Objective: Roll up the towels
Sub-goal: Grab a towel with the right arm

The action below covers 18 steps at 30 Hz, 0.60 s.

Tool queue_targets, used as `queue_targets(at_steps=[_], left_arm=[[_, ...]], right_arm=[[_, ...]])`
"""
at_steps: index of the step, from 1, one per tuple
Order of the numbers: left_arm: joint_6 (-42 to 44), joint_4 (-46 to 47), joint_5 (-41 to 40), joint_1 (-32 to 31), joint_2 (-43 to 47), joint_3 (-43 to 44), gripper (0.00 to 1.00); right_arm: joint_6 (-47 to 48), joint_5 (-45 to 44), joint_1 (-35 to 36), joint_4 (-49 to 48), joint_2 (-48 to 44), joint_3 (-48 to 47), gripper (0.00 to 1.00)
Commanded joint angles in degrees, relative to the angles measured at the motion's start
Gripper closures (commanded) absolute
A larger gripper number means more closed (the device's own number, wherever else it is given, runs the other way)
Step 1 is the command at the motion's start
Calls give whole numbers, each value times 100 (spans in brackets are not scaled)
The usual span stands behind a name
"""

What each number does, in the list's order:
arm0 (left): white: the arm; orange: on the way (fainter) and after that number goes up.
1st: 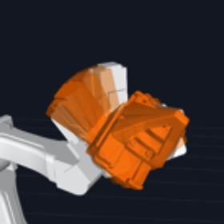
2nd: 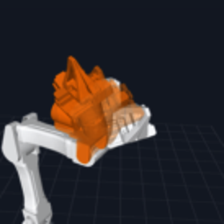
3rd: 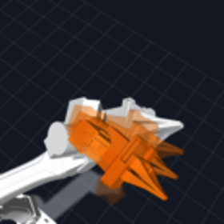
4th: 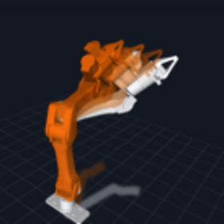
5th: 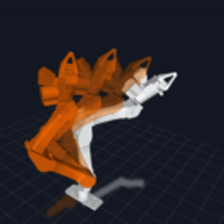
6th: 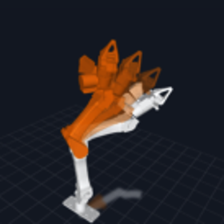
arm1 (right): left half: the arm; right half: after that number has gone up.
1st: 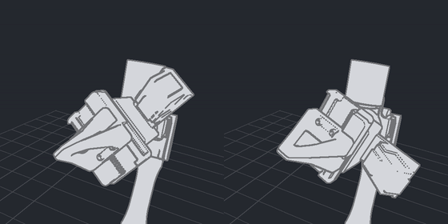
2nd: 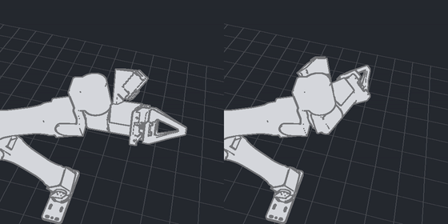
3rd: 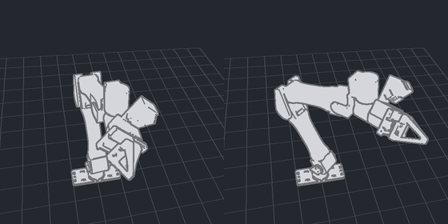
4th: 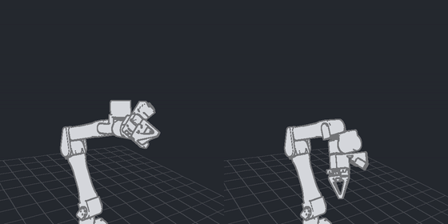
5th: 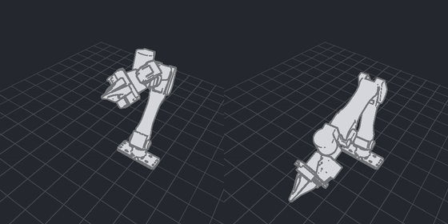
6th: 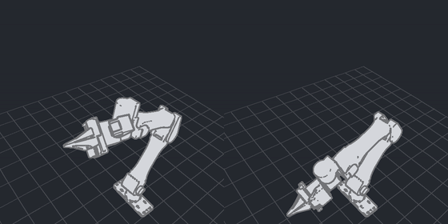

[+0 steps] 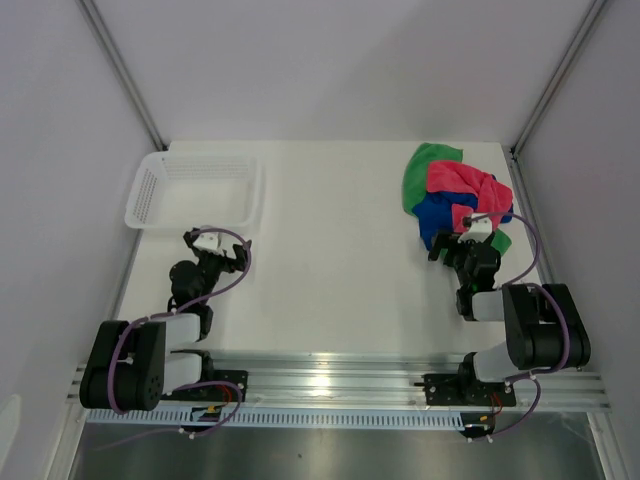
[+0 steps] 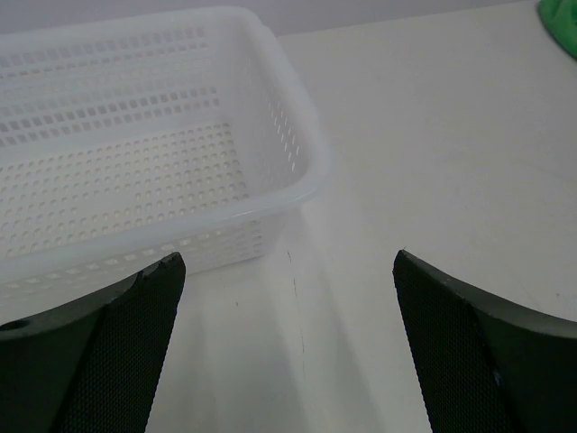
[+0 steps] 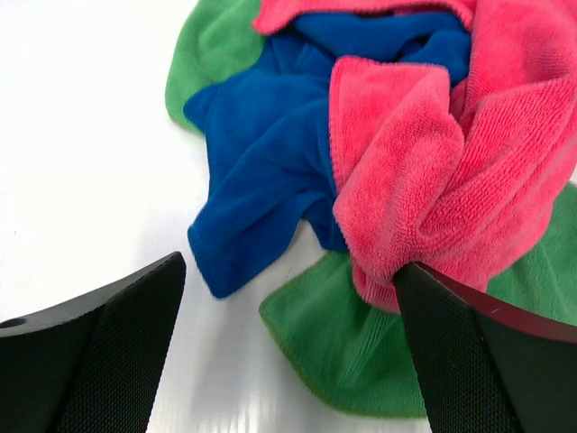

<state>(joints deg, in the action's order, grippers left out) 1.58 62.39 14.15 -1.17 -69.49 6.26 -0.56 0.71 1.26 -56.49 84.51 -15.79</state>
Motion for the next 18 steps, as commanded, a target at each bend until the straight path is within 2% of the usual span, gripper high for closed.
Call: queue_targets(at_steps=[1,2,3,4,6,7,8,9,10,11,12,13,14,15,18], left_arm=[[61,203,70,-50,41,165,1],[61,203,70,-50,41,174,0],[70,195,70,-50,41,165,1],[61,195,70,-50,41,156,0],[61,195,96,-50,41,174,1],[70,212,149,-50,41,165,0],[140,203,375,-24,128,191,0],[280,-397,473,-41,460,252,0],[194,-333,631,-15,559,279,1],[263,-916,859,11,821,558,1],[681,-2705,1087,-6,1119,1065,1],[877,-3454,1359,-58,1557,1566,1],[1087,-4036,1310,-137,1701,1789,0],[1150,-5025,1179,-147,1868,2382,1],[1370,-6585,1029,-147,1931,2940,1]], right_arm=[[-67,166,-11,749,-617,-309,0],[-224,62,6,1719,-864,-650,1],[-400,-113,6,2181,-1275,-845,1],[-532,-698,6,2560,-1418,-1038,2],[-882,-1281,-11,3816,-1612,-1712,12],[-980,-1719,-20,4221,-1578,-1978,18],[-1025,-1863,-12,5034,-1500,-2268,38],[-1034,-1977,-29,5408,-1273,-2827,49],[-1025,-2083,-20,5725,-1131,-3077,55],[-1025,-2119,-29,6294,-990,-3297,56],[-1025,-2128,-38,6473,-841,-3647,54],[-1008,-2119,-46,6614,-561,-3781,51],[-1025,-2171,-64,6764,-411,-3895,43],[-1051,-2180,-64,6800,-270,-4088,39],[-1060,-2111,-73,7028,442,-4466,35]])
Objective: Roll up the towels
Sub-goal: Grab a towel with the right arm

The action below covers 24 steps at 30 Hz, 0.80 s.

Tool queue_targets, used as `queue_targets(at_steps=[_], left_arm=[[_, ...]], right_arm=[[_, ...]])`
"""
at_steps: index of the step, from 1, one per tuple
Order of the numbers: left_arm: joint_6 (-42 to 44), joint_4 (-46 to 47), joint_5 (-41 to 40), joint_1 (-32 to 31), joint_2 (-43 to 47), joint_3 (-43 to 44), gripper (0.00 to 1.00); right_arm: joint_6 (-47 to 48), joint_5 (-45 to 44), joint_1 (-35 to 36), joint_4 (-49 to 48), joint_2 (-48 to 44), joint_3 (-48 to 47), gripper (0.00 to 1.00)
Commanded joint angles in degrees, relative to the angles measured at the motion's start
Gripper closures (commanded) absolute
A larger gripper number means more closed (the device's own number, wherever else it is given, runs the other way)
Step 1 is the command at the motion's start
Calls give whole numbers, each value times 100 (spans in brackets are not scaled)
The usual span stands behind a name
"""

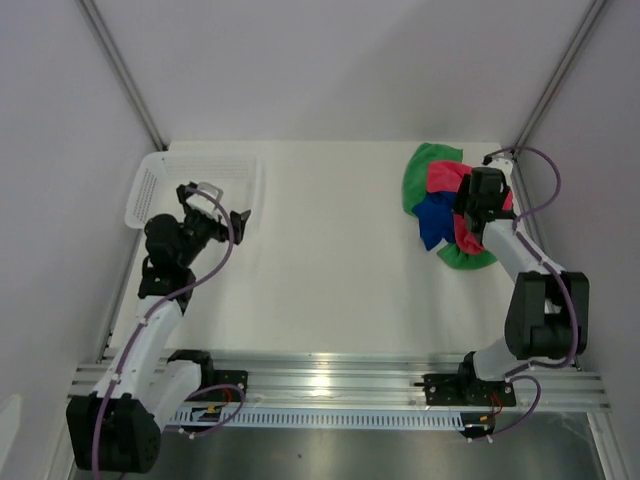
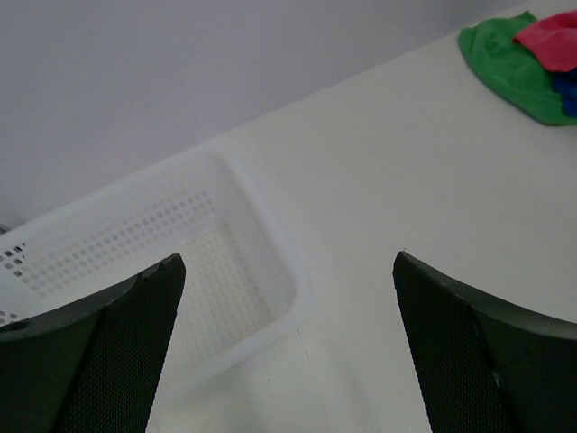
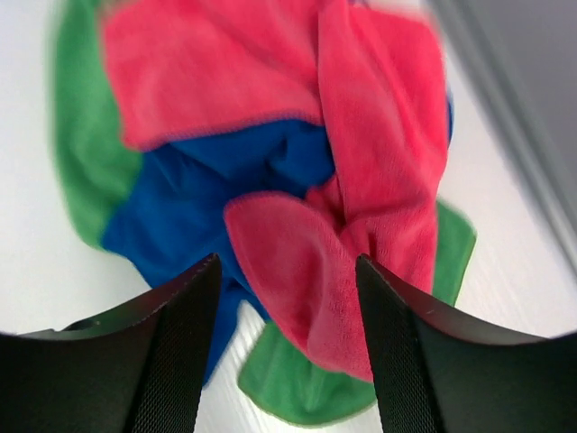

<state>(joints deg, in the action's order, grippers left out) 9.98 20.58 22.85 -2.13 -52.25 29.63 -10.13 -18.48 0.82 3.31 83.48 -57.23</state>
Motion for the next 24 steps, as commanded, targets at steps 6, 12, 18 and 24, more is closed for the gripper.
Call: queue_targets(at_steps=[6,12,18,24], left_arm=[[681,-4193,-9,-51,575,1326,1],[699,-4615,131,-51,787,1405,0],[646,-4677,229,-51,716,1502,1],[681,-4730,272,-51,725,1493,1]], right_arm=[[-130,-584,-29,1462,1609,-1071,36],[-16,-868,-21,1252,1330,-651,51],[-33,-964,-21,1119,1171,-420,100],[-6,-877,-21,1198,863,-429,95]])
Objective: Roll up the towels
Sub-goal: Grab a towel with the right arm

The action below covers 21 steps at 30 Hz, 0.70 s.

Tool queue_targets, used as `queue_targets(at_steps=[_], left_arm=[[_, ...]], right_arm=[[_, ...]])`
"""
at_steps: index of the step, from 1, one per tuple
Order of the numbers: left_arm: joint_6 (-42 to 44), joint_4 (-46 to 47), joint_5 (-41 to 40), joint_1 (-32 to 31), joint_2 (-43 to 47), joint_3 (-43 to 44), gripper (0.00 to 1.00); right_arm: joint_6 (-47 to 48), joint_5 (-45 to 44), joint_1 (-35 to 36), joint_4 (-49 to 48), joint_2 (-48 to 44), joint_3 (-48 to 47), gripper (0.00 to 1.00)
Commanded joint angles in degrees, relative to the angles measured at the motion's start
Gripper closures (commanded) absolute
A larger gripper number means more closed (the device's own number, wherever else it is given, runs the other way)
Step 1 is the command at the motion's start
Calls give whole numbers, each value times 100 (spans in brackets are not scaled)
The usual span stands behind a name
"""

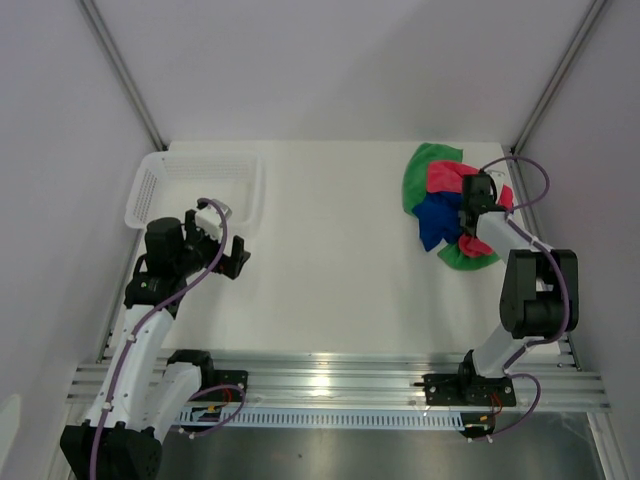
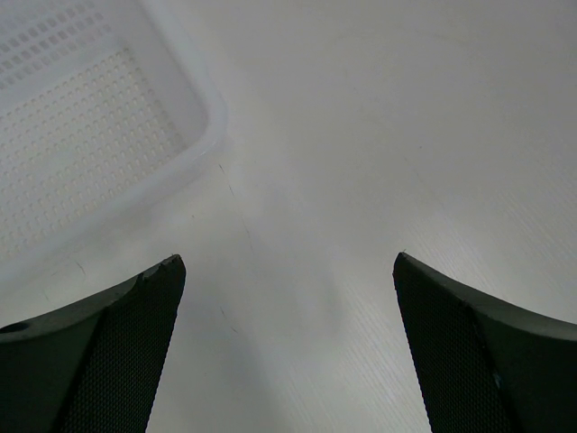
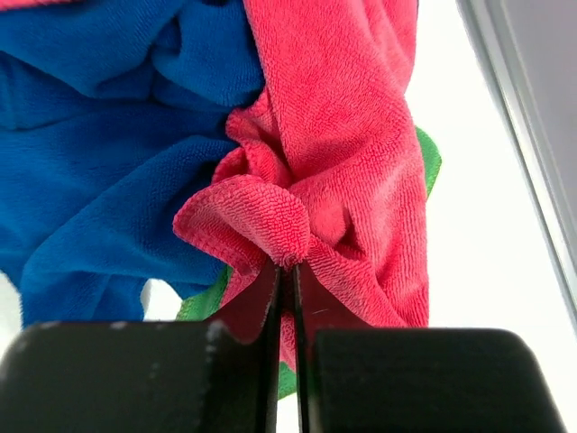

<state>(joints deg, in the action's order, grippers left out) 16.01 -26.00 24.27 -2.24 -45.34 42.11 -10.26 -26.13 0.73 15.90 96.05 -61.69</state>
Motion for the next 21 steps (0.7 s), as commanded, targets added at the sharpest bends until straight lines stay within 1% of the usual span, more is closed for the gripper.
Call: queue_targets(at_steps=[1,2,5,7,10,11,13,14,16,17,18,20,21], left_arm=[[78,-55,139,-40,34,245,1],[78,-46,148,-40,17,245,1],[78,-46,165,-40,-1,263,0],[78,-37,183,-40,-1,263,1],[60,-37,244,-40,-18,298,1],[51,-63,271,-40,-27,324,1],[43,-81,306,-40,-53,377,0],[43,-116,324,-40,-62,429,1],[51,-142,341,-40,-98,483,1],[51,-160,359,-40,-98,509,0],[60,-186,376,-40,-124,570,1],[60,-204,385,-40,-150,588,0],[60,-204,394,-40,-150,632,1]], right_arm=[[-2,-103,-186,-69,-429,34,98],[-11,-85,-196,-78,-481,26,100],[7,-129,-240,-35,-604,-44,100],[33,-348,-258,0,-727,-106,100],[42,-595,-372,18,-1184,-386,100],[-10,-595,-503,18,-1420,-683,100],[-37,-726,-591,62,-1597,-1176,100],[-29,-814,-609,88,-1642,-1831,100],[-46,-946,-601,167,-1616,-2607,100],[-72,-929,-583,159,-1598,-2994,100],[-90,-781,-566,63,-1502,-3729,100],[-64,-552,-469,-156,-1405,-4357,100],[67,-412,-295,-349,-1266,-4908,100]])
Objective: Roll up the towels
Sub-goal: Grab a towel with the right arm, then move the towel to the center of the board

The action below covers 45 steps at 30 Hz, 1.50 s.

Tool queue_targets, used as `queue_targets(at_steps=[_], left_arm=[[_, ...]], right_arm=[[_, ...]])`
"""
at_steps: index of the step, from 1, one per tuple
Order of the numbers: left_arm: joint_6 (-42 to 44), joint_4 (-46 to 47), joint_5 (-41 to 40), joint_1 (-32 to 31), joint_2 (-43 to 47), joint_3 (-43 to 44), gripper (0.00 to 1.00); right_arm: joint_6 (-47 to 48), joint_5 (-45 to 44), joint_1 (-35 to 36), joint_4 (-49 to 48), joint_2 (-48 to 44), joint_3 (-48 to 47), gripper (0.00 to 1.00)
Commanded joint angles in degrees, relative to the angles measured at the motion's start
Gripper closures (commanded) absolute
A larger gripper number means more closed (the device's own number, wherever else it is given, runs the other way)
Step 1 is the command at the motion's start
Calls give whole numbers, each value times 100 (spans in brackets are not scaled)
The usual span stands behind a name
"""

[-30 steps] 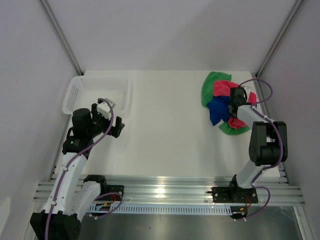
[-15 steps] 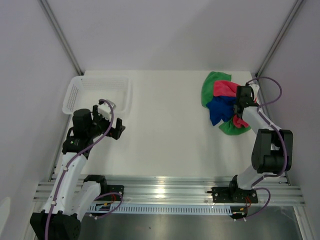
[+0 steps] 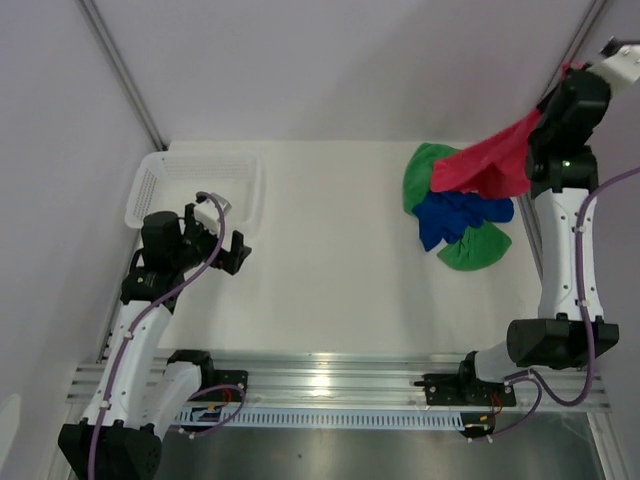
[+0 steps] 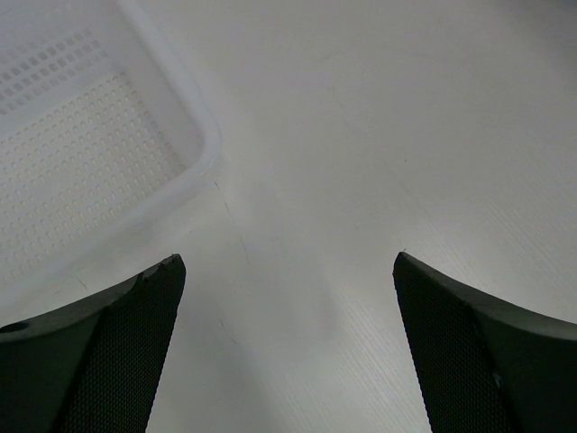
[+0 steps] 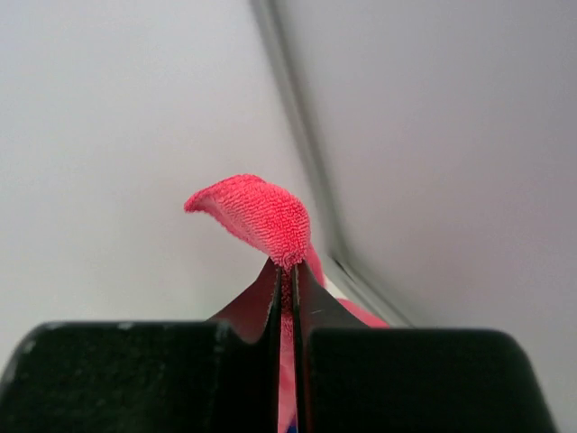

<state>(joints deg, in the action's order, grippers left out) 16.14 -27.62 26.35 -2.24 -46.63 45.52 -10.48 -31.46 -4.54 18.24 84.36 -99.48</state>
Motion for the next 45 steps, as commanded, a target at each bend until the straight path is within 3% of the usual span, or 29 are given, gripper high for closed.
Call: queue_targets(at_steps=[1,4,7,17,20,23,26,27,31,35,37,38,39,40,42,45], left_arm=[[38,-42,186,-40,-21,308,1],[12,-94,213,-40,-39,405,0],[-6,-182,265,-40,-83,545,1],[3,-376,265,-40,-109,915,1],[-58,-385,318,-40,-162,1012,0],[-155,-359,388,-40,-267,1143,0],[-278,-367,520,-40,-425,1231,0],[-261,-411,677,-40,-478,1231,1],[-85,-455,864,-136,-820,1249,4],[292,-525,250,-636,-1390,1302,8],[609,-569,-337,-1206,-1733,1363,9],[696,-604,-541,-1400,-2162,1511,8],[837,-639,-726,-1785,-2410,1582,9],[890,-683,-849,-1954,-2664,1696,10],[926,-824,-1017,-2314,-3426,2223,11],[987,-999,-1219,-2675,-4498,3021,15]], right_arm=[[186,236,356,-672,-8,-1405,100],[502,842,1040,-717,343,-2405,100],[765,1273,1936,-655,546,-2830,100],[478,1810,4056,-910,547,-2419,100],[-93,1924,4215,-1112,328,-1638,100],[-603,1978,4215,-1393,-76,-278,100],[-1183,2099,4189,-1979,-822,1786,100],[-1437,2161,4198,-2078,-1251,2880,100],[-2446,2066,4206,-2079,-2009,5203,100],[-3213,2180,4259,-1999,-2064,6852,100],[-3320,2180,4250,-2026,-2002,7222,91],[-3372,2084,4242,-1826,-1959,7284,79],[-3373,1891,4250,-1563,-1958,7250,50],[-3364,1794,4250,-1404,-1976,7189,40],[-3303,1609,4268,-981,-2089,7013,27],[-3381,1126,4268,-463,-2352,6890,25]])
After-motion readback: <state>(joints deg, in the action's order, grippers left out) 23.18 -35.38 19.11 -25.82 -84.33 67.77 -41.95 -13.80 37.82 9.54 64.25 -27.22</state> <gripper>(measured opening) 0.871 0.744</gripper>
